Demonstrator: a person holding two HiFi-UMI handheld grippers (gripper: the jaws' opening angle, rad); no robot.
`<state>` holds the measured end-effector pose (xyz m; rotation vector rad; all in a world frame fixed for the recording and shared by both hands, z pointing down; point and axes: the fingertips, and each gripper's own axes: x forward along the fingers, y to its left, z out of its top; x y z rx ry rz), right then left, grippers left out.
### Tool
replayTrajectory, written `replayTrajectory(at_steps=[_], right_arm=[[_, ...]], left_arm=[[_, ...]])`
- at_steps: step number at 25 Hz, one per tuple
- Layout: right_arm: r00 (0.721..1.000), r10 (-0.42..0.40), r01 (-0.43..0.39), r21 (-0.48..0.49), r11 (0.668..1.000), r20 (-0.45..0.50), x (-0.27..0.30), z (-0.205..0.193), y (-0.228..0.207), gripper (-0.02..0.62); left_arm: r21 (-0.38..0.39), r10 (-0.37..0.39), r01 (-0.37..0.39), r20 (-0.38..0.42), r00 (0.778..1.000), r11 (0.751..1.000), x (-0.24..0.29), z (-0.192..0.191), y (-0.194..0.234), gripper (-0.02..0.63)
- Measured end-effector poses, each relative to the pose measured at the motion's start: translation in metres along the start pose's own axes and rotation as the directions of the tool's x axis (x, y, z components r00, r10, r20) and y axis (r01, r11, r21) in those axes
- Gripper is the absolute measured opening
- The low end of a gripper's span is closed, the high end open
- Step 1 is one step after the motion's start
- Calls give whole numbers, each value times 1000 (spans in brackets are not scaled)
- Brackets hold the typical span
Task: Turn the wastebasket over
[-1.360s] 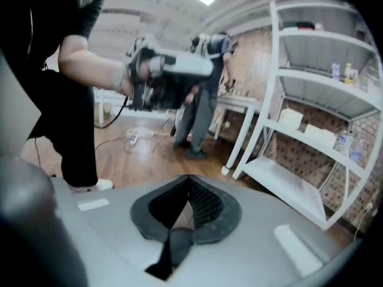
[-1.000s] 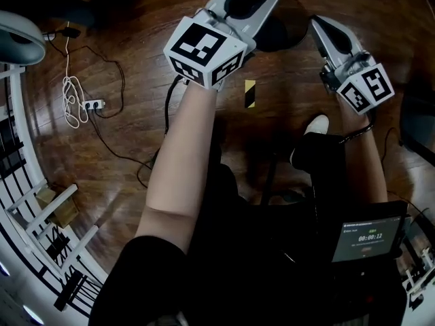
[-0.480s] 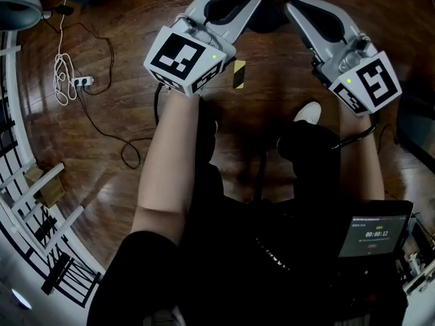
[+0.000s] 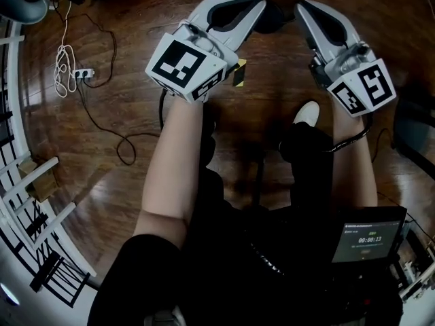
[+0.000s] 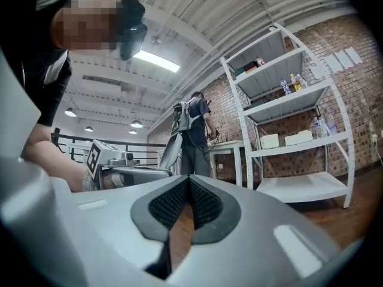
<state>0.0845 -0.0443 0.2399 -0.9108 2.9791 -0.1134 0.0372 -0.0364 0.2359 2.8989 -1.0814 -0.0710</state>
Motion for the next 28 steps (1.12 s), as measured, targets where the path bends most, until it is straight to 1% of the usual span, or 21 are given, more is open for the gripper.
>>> replayTrajectory(at_steps=[4, 6, 10, 12, 17, 20, 22, 25, 28], right_arm=[[1000, 0, 0, -27, 1000, -11, -2, -9, 3, 9], [1000, 0, -1, -22, 1000, -13, -4, -11, 2, 9], [1000, 3, -3, -4, 1000, 17, 0, 0, 6, 9], [1000, 4, -4, -8, 1000, 20, 1, 0, 9, 9], [1000, 3, -2, -14, 1000, 6, 4, -6, 11, 9], [1000, -4, 4, -10, 1000, 1, 6, -10, 12, 9], [1000, -2, 2, -9, 1000, -4, 7, -12, 14, 9], [1000, 12, -12, -19, 1000, -7, 12, -9, 16, 9], [1000, 23, -23, -45, 999, -14, 16, -6, 18, 9]], left_arm=[[8, 15, -15, -12, 1000, 1000, -1, 6, -3, 3], [4, 24, -24, -12, 1000, 1000, -4, 3, 1, 3], [-4, 41, -41, -38, 998, 999, -14, -3, 5, 3], [-8, 43, -43, -36, 998, 999, -14, -2, 4, 3], [-3, 18, -18, -1, 1000, 1000, -7, -2, 0, 3], [-10, 2, -2, -9, 1000, 1000, -6, -5, -6, 2], [-9, -9, 9, -29, 1000, 1000, -8, -7, -10, 3], [-23, 4, -5, -49, 999, 1000, -11, -9, -6, 3], [-53, 33, -35, -33, 999, 998, -11, -6, 4, 3]])
